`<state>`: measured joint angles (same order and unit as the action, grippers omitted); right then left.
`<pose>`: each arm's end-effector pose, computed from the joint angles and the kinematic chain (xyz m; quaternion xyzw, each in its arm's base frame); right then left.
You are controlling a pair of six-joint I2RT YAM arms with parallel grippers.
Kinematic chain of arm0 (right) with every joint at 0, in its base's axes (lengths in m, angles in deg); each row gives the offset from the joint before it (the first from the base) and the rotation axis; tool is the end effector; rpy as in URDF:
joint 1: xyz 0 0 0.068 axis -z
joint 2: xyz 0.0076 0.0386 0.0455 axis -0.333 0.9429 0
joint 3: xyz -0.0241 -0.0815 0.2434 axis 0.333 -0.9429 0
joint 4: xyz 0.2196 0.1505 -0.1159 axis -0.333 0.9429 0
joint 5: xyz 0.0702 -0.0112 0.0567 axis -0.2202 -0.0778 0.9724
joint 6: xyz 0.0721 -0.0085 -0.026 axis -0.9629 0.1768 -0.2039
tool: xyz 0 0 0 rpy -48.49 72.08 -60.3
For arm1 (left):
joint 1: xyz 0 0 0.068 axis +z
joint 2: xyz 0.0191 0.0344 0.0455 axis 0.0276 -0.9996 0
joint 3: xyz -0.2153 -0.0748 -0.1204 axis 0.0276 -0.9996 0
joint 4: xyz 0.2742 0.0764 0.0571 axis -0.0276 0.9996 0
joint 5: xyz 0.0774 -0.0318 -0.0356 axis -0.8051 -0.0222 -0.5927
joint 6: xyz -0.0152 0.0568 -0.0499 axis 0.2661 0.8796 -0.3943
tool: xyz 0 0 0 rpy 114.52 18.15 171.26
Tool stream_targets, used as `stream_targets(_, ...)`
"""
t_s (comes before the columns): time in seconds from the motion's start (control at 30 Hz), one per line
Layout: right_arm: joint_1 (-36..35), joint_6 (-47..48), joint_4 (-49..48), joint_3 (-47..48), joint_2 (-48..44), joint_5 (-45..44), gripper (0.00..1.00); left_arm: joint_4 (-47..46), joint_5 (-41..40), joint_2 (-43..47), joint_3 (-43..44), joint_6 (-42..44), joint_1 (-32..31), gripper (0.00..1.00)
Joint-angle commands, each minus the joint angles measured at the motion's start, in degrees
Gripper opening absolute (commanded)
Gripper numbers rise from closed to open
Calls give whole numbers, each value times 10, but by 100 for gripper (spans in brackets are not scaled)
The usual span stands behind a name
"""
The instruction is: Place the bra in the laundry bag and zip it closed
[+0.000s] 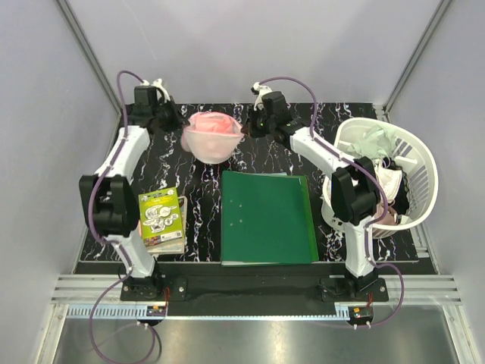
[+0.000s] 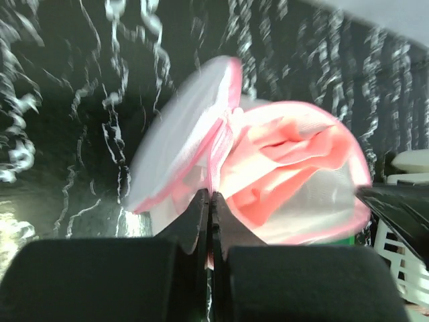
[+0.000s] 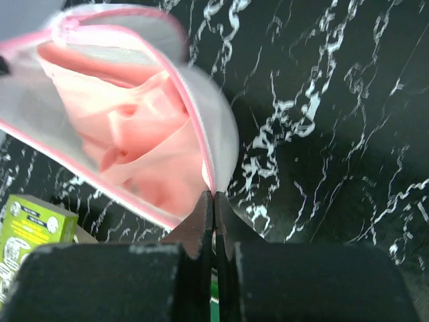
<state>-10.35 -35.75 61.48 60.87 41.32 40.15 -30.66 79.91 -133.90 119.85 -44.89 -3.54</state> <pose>0.4678 0.2822 0.2402 -0.1553 0.8423 0.2720 0.4386 0.4732 -0.0379 0.2600 -0.0998 0.8800 -0.2463 0.3936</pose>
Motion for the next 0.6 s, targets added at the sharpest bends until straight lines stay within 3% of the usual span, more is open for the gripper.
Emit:
stream_targets(0.0,26,-17,-16,54,4,-9,0,-34,-42,-18,44,19,20,0)
stream_targets(0.1,41,-11,24,120,8,14,0,-6,1,-44,89,-8,39,0)
stream_targets(0.23,34,-20,13,55,-41,39,0,-48,-21,60,-4,-7,23,0)
stream_targets(0.3,35,-38,-35,21,-49,36,0,-77,-22,69,-47,-8,23,0)
stream_targets(0.43,36,-49,6,107,38,82,0,-23,-5,6,-24,1,24,0)
stream_targets(0.5,33,-55,31,119,45,102,0,-46,-17,56,-92,-5,23,0)
stream_targets(0.57,25,-45,3,95,26,86,0,-115,-81,107,-146,4,-8,0)
